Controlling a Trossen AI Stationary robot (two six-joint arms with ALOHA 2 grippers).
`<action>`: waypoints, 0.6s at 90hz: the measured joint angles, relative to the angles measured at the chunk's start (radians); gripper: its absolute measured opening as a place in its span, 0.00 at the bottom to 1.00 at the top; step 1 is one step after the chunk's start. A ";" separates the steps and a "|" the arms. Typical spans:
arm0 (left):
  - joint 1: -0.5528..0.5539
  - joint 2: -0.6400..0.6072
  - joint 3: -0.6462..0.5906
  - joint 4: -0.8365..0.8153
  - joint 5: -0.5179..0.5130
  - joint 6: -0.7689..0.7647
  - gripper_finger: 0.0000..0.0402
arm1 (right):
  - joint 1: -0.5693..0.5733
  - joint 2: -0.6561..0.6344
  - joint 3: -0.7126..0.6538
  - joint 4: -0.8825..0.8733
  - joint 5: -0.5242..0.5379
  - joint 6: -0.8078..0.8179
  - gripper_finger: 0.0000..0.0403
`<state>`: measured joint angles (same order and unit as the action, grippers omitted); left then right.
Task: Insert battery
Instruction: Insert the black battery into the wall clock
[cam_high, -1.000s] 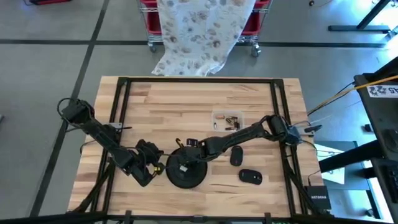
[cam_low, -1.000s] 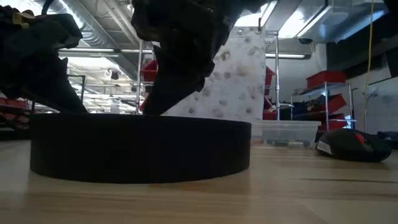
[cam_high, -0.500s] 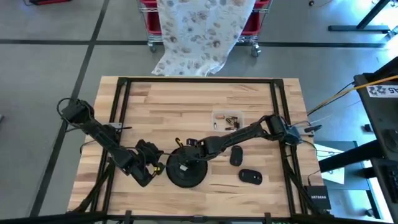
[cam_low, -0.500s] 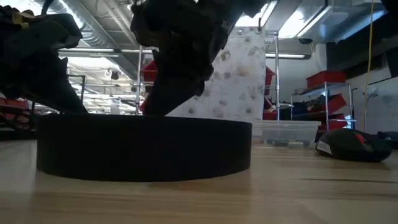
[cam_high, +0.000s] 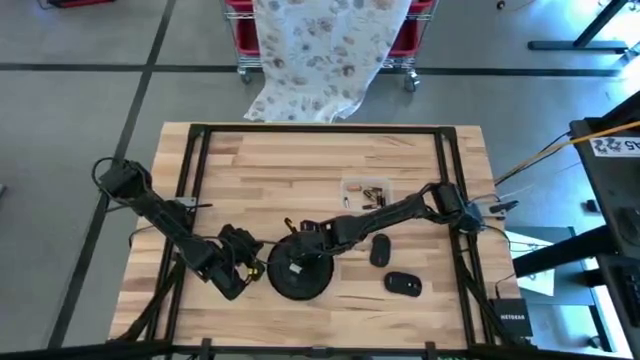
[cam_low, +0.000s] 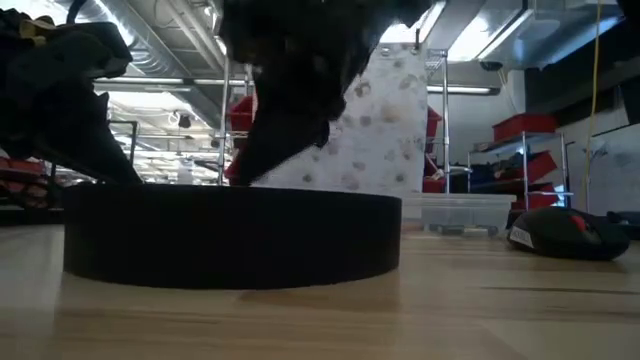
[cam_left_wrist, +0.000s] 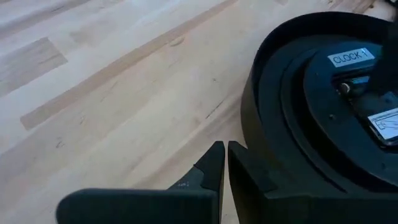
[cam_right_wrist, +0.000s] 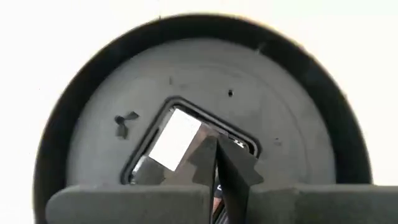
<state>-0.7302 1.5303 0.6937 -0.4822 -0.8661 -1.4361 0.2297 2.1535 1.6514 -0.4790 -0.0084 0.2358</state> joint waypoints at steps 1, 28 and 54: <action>0.000 0.000 0.000 0.000 0.000 0.000 0.01 | 0.000 -0.002 0.000 -0.002 0.000 0.000 0.00; 0.000 0.000 0.000 0.001 -0.001 0.000 0.01 | -0.002 0.024 0.002 -0.014 0.007 0.010 0.00; 0.000 0.000 0.000 0.002 -0.001 0.000 0.01 | -0.001 0.041 0.005 -0.009 0.007 0.018 0.00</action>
<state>-0.7301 1.5307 0.6941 -0.4800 -0.8671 -1.4361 0.2287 2.1946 1.6562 -0.4881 -0.0017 0.2543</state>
